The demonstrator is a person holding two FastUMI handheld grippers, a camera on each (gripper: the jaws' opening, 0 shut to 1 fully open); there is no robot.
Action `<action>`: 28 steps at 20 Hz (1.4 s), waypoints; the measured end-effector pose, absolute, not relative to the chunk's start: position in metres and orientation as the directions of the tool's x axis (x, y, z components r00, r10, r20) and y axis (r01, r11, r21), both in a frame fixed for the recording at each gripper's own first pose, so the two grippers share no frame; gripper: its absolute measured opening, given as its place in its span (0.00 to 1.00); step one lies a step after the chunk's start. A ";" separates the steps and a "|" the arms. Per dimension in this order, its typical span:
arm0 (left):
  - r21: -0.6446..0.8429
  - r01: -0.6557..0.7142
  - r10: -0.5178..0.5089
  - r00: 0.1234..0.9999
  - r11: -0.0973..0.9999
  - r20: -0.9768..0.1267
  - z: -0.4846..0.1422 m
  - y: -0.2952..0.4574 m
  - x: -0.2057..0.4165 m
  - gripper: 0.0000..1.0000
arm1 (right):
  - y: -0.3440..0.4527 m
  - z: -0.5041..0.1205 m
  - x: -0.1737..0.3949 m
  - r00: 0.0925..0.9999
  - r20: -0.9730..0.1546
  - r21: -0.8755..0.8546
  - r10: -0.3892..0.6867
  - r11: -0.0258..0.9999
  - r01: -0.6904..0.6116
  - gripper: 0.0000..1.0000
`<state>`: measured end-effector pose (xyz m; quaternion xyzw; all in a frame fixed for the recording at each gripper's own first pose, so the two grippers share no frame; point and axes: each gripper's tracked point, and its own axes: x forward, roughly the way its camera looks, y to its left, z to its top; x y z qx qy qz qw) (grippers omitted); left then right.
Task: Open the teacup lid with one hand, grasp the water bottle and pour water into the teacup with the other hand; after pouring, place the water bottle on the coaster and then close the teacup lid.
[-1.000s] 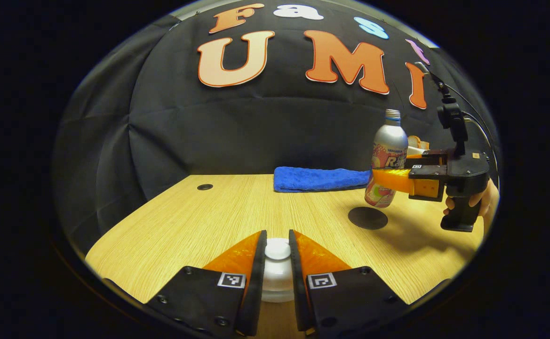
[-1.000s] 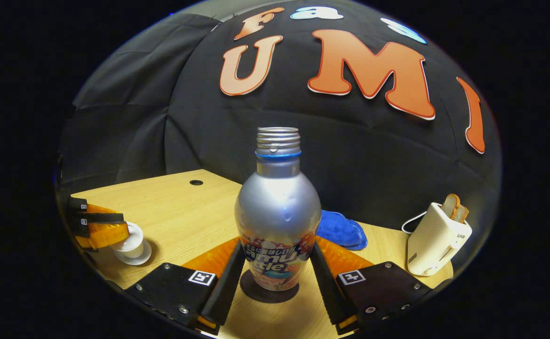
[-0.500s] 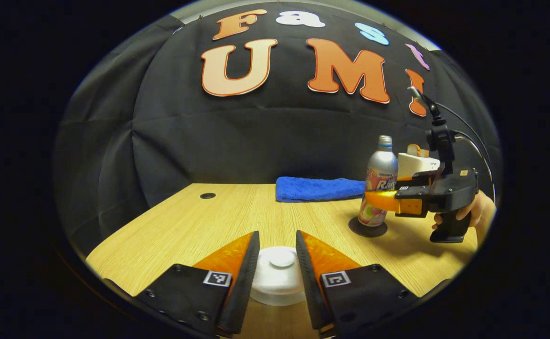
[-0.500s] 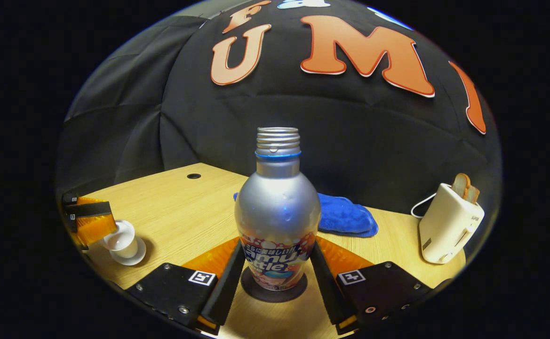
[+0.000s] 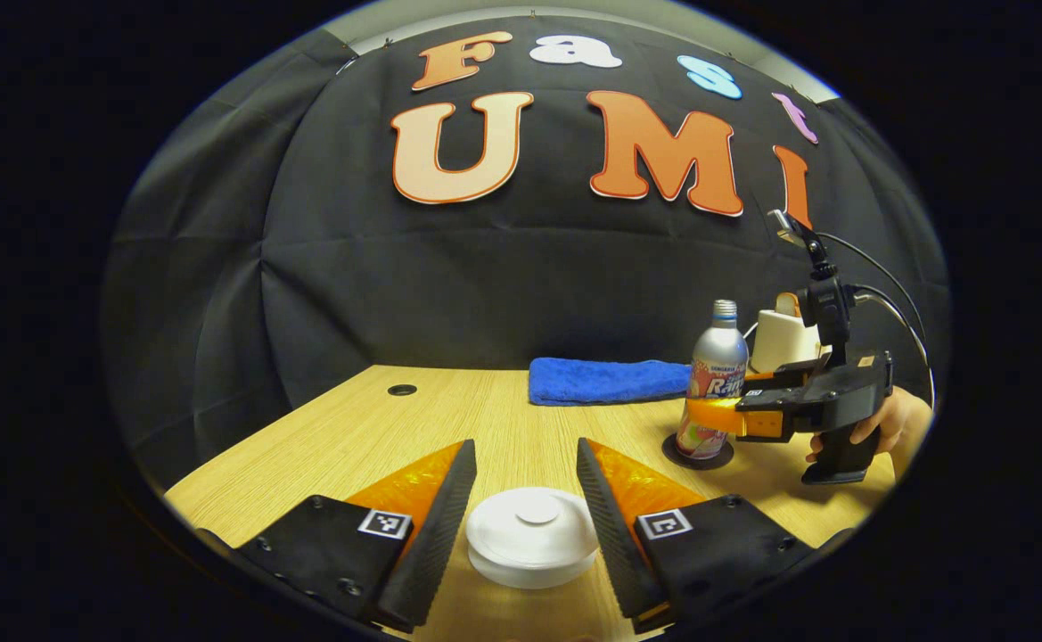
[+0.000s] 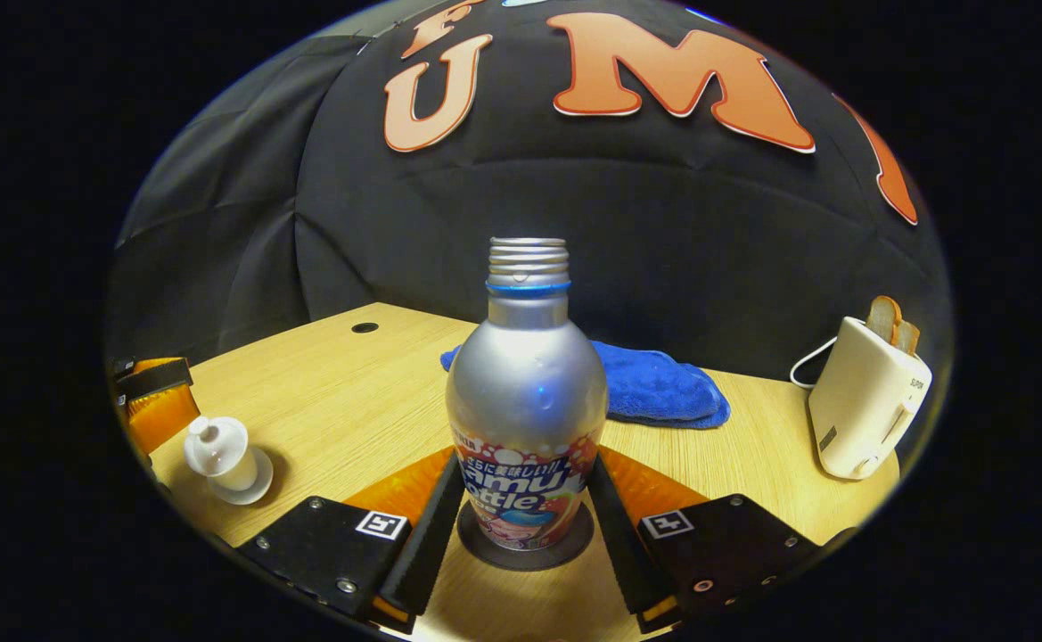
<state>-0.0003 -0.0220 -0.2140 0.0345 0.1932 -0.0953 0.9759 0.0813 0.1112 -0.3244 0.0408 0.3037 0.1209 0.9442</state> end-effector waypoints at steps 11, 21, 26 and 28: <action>0.020 0.183 -0.170 0.946 0.983 -0.277 -0.161 -0.050 0.005 0.95 | 0.083 -0.255 0.059 0.866 -0.449 0.112 0.222 0.975 -0.192 0.98; 0.031 0.139 -0.133 0.979 0.990 -0.153 -0.091 -0.068 0.002 1.00 | 0.035 -0.128 0.015 0.977 -0.176 0.017 0.122 0.993 -0.121 0.98; 0.030 0.136 -0.132 0.985 0.990 -0.108 -0.061 -0.075 0.002 1.00 | 0.013 -0.094 -0.009 0.991 -0.103 0.042 0.080 0.996 -0.076 0.98; 0.023 0.144 -0.141 0.985 0.989 -0.096 -0.055 -0.079 0.001 1.00 | 0.003 -0.090 -0.018 0.993 -0.102 0.046 0.062 0.997 -0.058 0.97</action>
